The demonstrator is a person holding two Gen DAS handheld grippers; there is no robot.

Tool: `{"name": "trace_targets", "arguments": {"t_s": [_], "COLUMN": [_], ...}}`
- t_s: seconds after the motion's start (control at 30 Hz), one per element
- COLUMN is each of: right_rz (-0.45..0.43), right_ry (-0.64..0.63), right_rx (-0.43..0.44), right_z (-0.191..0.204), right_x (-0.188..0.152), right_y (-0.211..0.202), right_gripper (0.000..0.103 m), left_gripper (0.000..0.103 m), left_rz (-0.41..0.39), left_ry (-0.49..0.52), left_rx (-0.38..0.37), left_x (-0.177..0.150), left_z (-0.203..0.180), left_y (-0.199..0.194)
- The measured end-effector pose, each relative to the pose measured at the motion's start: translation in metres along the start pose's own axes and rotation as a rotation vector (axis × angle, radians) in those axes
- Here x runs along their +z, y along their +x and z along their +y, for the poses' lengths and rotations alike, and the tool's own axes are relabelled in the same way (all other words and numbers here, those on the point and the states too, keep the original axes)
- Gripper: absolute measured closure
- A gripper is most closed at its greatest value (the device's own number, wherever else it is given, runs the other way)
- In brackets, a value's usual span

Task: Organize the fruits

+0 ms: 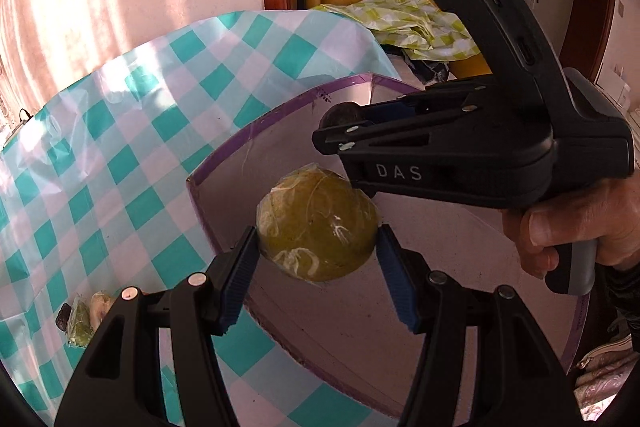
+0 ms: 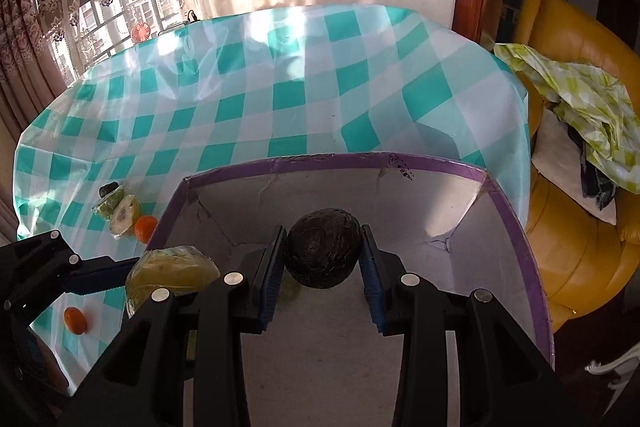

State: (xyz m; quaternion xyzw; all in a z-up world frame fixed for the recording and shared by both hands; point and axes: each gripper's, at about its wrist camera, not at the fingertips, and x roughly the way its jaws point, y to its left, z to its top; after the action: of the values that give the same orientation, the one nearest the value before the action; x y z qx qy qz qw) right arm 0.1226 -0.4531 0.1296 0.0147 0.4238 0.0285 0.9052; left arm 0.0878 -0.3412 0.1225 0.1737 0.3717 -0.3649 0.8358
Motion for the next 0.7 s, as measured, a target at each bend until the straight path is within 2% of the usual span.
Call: {"name": "trace_targets", "arguments": {"t_s": [0.2,0.37,0.53,0.7], "right_rz": [0.073,0.140,0.181,0.202], "right_ry": [-0.011,0.006,0.021,-0.006], "right_rx": [0.006,0.036,0.053,0.048], "right_z": [-0.010,-0.018,-0.024,-0.022], "right_x": [0.004,0.001,-0.005,-0.006], "right_y": [0.030,0.060,0.079,0.086], "right_gripper": [0.067,0.067,0.067,0.066], "left_gripper": [0.043,0.043,0.042,0.042], "left_rz": [0.113,0.209,0.306,0.348], "left_ry": [0.105,0.200,0.248,0.244], "left_rx": [0.010,0.053,0.095,0.129], "left_x": [0.001,-0.003,-0.006,-0.001], "left_z": [-0.023,-0.040,-0.047,-0.041], "left_y": [0.033,0.059,0.081,0.092]}}
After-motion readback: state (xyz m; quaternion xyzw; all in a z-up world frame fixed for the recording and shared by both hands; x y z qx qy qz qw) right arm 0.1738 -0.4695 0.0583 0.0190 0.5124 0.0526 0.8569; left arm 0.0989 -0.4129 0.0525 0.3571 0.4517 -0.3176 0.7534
